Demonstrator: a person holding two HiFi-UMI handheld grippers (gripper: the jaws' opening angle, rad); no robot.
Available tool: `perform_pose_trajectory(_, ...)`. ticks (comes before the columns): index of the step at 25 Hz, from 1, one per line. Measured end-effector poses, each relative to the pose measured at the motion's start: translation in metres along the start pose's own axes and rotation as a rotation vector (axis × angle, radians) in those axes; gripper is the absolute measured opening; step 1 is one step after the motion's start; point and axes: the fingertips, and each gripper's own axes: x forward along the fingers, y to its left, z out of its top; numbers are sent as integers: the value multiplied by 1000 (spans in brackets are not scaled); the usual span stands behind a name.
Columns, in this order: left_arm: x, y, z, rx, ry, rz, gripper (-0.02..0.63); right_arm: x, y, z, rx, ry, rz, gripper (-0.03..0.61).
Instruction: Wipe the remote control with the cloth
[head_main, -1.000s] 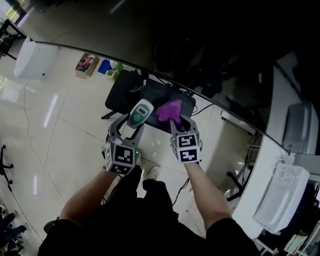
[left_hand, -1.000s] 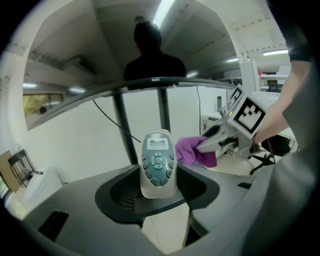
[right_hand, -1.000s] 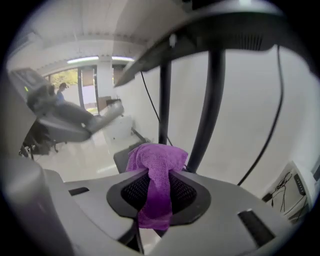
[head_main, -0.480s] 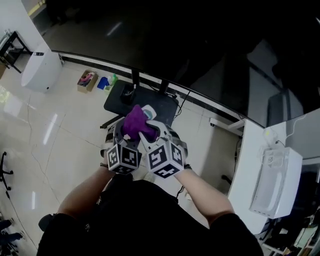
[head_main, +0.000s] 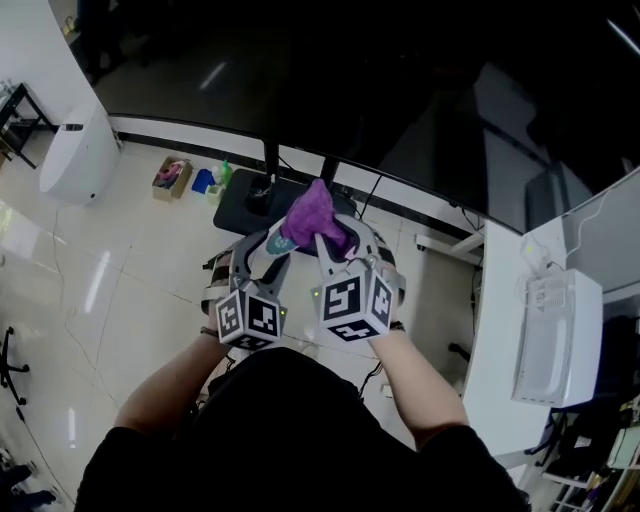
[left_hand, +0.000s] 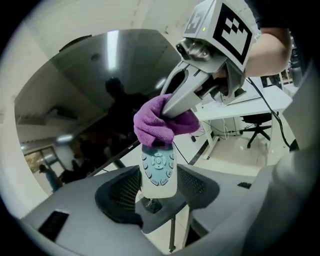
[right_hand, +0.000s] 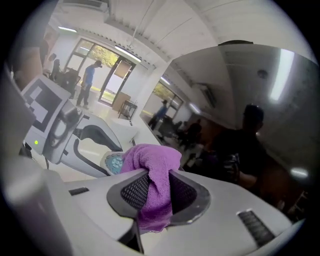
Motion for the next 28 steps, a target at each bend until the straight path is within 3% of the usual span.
perform_pose_trajectory(3,-3,9,1,11,-7,-8,221,-6,31,26,-32,-39,62,106)
perform_pose_trajectory(7,-5,12,3,29,-20,-14,221,5,81,36,-113,8,169,106)
perform_pose_trajectory(15,-19,10,5,16,-34,-14,221,1,35,26,-119,48,14,106)
perform_pose_trajectory(18,-20,9,2,-72,-45,-51,221,-5,20,33,-88,14,-16,106)
perform_pose_trajectory(20,-19,7,-2,-225,-72,-134,221,-16,9,46,5,-79,-12,106)
perform_pose_trajectory(21,-18,9,-2,-341,-99,-184,222,-23,0,52,102,-155,-2,106)
perform_pose_trajectory(24,-18,27,3,-813,-234,-329,222,-40,-35,44,504,-343,47,106)
perform_pose_trajectory(26,-22,43,15,-1102,-354,-439,222,-39,-39,26,711,-359,105,106)
perform_pose_trajectory(28,-28,56,27,-1302,-470,-539,222,-30,-20,11,835,-336,204,104)
